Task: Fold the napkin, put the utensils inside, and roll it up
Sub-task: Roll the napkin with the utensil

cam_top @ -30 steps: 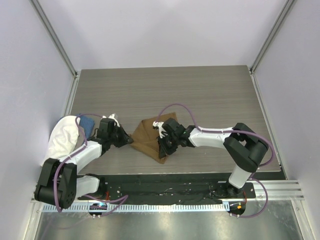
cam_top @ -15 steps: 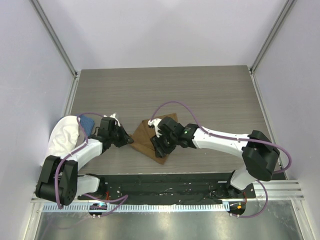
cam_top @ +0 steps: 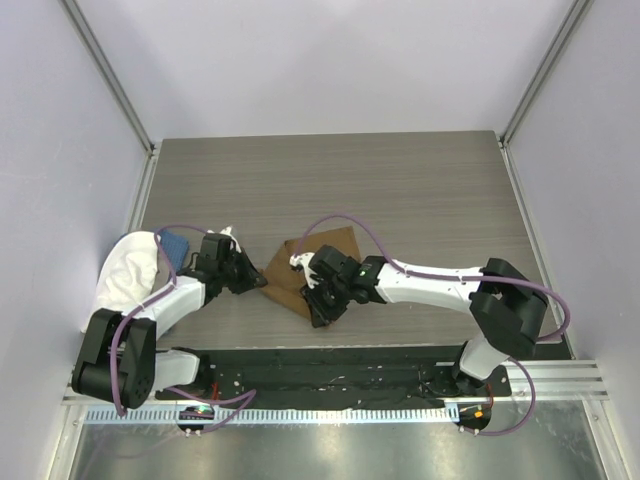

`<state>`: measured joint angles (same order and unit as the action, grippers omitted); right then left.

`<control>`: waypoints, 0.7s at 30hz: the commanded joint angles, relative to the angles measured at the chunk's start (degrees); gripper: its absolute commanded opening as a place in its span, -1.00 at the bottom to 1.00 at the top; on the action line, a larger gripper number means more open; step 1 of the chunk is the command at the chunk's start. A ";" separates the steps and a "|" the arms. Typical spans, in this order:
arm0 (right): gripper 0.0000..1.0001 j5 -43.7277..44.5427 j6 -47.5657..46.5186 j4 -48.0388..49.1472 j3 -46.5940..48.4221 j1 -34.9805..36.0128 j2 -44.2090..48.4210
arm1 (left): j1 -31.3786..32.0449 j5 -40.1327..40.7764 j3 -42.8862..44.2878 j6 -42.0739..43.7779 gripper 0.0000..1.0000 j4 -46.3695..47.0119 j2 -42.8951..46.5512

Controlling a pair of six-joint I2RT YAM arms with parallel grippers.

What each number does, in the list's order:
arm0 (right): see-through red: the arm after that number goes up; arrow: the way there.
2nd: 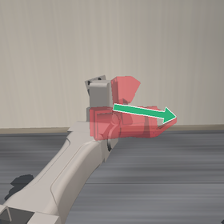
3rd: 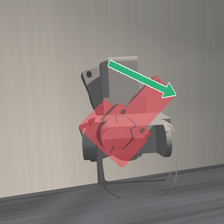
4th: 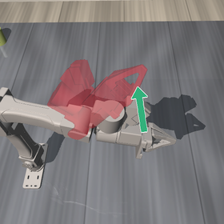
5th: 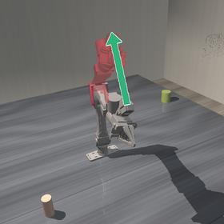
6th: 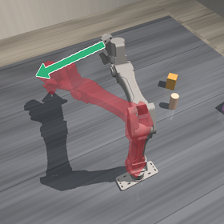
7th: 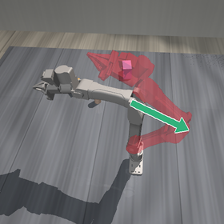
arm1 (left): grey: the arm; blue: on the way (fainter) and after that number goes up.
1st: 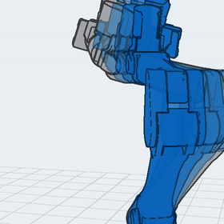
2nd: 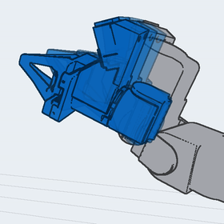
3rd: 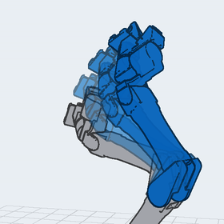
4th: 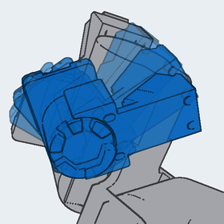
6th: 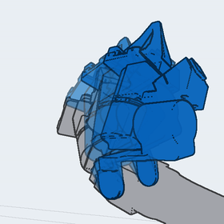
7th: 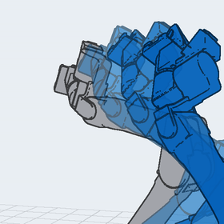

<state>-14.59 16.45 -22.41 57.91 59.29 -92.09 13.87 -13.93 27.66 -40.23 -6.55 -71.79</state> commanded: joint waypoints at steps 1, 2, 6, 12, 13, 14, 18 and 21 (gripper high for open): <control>-0.53 -1.67 1.13 0.35 -2.01 -1.19 0.25 | 0.11 2.16 1.52 2.17 -1.00 -1.45 -0.28; -0.53 -1.67 1.04 0.61 -2.45 -1.45 0.16 | 0.11 2.16 1.61 2.17 -1.00 -1.54 -0.37; -0.53 -1.85 0.25 2.11 -5.00 -2.68 -2.12 | 0.11 1.89 1.69 2.17 -1.00 -1.54 -0.28; -0.53 -2.10 -1.15 3.87 -5.09 -3.56 -4.15 | 0.19 1.72 1.87 2.17 -1.00 -1.54 -0.89; -0.53 -2.63 -1.50 3.09 -4.83 -3.56 -3.54 | 0.19 1.63 1.96 2.17 -1.00 -1.71 -0.98; -0.52 -3.16 -1.59 2.47 -4.30 -3.39 -2.83 | 0.19 1.80 2.31 2.00 -1.00 -2.15 -1.25; -0.41 -2.12 -2.82 -2.27 -2.63 -2.25 3.92 | 0.19 2.60 4.33 1.73 -1.00 -5.22 -2.48; -0.13 4.09 -3.26 -1.94 -0.09 0.47 8.77 | 0.28 1.81 5.74 1.29 -1.00 -7.34 -3.27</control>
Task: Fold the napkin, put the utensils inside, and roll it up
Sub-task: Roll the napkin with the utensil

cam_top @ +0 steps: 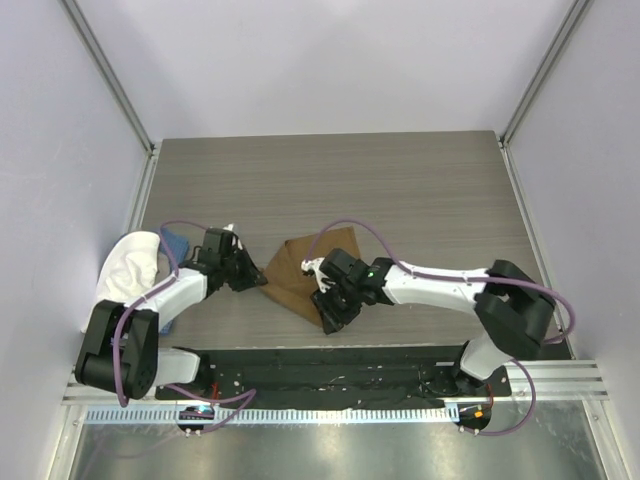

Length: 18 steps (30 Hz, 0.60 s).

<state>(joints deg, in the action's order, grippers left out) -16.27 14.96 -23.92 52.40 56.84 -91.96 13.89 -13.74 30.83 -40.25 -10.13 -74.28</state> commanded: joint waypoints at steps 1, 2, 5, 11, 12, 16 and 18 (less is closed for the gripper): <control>-0.01 8.86 -2.04 0.10 6.30 5.01 9.16 | 0.17 1.26 3.09 1.23 -1.00 -4.37 -1.04; 0.05 12.54 -2.30 0.80 7.79 6.52 9.34 | 0.17 1.17 3.27 1.05 -1.00 -4.81 -1.13; 0.22 31.96 -3.62 6.15 9.29 11.79 7.68 | 0.17 1.43 4.59 1.14 -1.00 -6.56 -1.83; 0.27 50.69 -10.91 16.88 13.25 20.13 -4.70 | 0.17 -0.23 7.22 1.49 -1.00 -8.85 -4.64; 0.28 52.64 -11.79 19.07 13.60 20.85 -7.33 | 0.17 -0.50 7.49 1.58 -1.00 -8.85 -4.91; 0.27 55.82 -14.61 23.66 13.43 23.05 -11.82 | 0.17 -0.85 8.37 1.75 -1.00 -9.29 -5.44; 0.27 57.14 -16.71 26.90 13.08 23.49 -12.80 | 0.17 -0.94 8.54 1.75 -1.00 -9.64 -5.44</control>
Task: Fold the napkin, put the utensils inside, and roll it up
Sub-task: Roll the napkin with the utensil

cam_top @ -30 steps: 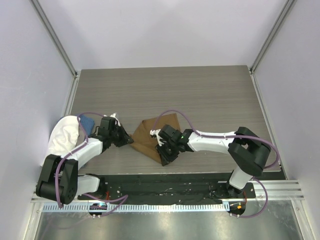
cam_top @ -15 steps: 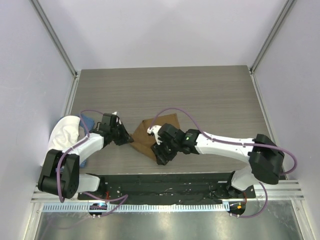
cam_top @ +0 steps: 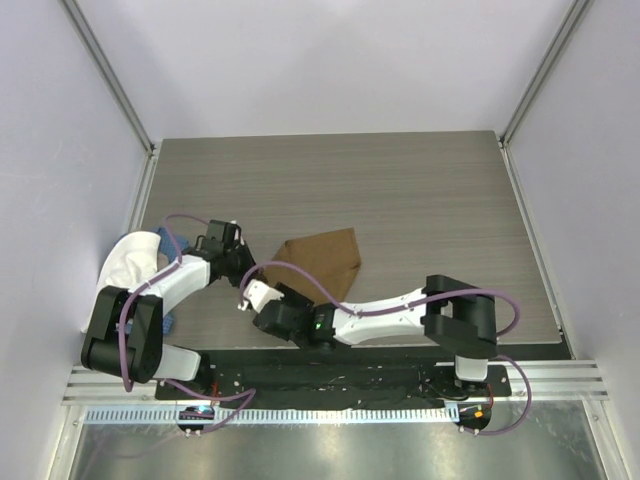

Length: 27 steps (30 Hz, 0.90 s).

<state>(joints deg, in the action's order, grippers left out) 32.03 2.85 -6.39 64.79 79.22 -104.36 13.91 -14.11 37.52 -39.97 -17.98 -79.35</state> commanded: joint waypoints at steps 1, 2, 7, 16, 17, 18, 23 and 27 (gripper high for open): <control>0.28 9.10 -5.13 10.16 -0.01 1.20 -0.76 | 0.15 -0.57 1.94 1.47 -1.00 -1.80 -0.37; 0.27 9.10 -5.75 10.96 -0.54 1.29 -0.94 | 0.24 -0.57 2.03 1.47 -1.00 -1.89 -0.45; 0.24 6.38 -8.56 13.95 -2.04 1.29 -2.78 | 0.15 -1.01 2.21 1.56 -1.00 -1.62 -0.89; 0.21 4.00 -8.12 14.74 -4.06 -0.64 -4.36 | 0.15 -1.10 2.30 1.65 -1.00 -1.71 -1.16; 0.21 3.92 -8.30 14.74 -4.15 -1.26 -4.54 | 0.24 -1.18 2.38 1.73 -1.00 -1.62 -1.24; 0.21 3.83 -8.56 14.74 -4.32 -1.61 -4.80 | 0.15 -1.27 2.38 1.73 -1.00 -1.71 -1.24; 0.17 -3.17 -8.92 11.24 -4.15 -4.42 -5.42 | 0.15 -1.89 2.82 1.91 -1.00 -1.54 -1.60; -0.17 -12.58 -6.20 7.98 -4.85 -7.66 -4.98 | 0.15 -2.24 2.91 2.08 -1.00 -0.92 -1.42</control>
<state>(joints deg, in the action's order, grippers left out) 29.80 -5.80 5.43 60.53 74.19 -109.75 13.91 -15.03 38.59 -39.55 -18.76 -80.51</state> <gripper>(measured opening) 0.488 0.055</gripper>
